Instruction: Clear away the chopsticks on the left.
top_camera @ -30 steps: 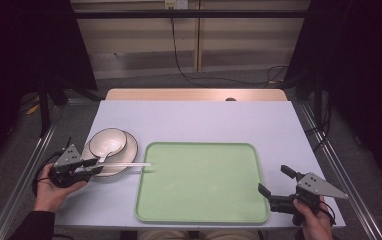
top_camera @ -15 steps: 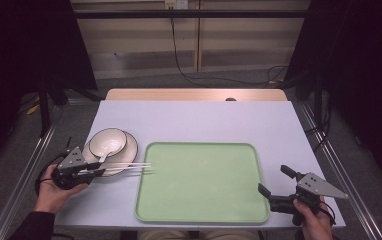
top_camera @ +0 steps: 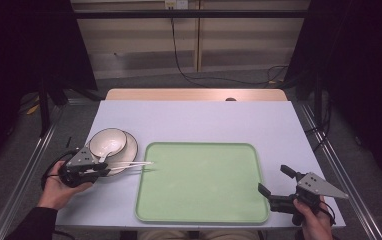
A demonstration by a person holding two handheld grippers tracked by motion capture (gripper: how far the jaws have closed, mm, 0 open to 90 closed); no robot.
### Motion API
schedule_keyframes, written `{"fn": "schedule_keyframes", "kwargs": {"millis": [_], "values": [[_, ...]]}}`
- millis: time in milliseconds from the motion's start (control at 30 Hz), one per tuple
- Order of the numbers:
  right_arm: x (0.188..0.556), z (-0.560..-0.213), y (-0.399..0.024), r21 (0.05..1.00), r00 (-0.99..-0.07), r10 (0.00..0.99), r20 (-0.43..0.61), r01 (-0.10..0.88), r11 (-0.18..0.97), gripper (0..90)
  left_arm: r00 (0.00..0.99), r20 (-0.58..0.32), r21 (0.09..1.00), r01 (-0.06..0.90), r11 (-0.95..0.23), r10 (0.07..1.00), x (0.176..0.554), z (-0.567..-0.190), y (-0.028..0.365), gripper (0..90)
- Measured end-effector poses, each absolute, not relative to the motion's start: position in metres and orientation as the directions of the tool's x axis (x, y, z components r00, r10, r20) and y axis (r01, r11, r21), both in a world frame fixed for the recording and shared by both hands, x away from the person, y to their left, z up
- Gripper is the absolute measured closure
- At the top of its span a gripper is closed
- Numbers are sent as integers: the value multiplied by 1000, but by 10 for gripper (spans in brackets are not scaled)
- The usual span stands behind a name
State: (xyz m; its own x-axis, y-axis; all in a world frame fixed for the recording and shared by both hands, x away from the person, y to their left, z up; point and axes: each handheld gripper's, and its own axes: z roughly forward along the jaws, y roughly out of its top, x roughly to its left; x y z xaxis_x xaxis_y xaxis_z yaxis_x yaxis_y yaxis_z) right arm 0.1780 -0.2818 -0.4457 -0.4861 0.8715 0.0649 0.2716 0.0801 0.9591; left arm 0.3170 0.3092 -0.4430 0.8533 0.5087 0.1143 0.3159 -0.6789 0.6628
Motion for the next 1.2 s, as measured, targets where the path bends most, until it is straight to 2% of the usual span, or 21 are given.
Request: {"fn": "schedule_keyframes", "kwargs": {"millis": [300,833,1200], "values": [[178,-446,-282,958,-493,868,63,275,87,14,870,131,635,294,-715,475,320,-441,301,784],[178,-446,-282,957,-485,872,69,279,80,14,906,103,599,274,-753,411,326,-438,297,849],[178,-446,-282,956,-489,870,69,281,82,14,878,34,641,347,-684,477,322,-436,299,852]]}}
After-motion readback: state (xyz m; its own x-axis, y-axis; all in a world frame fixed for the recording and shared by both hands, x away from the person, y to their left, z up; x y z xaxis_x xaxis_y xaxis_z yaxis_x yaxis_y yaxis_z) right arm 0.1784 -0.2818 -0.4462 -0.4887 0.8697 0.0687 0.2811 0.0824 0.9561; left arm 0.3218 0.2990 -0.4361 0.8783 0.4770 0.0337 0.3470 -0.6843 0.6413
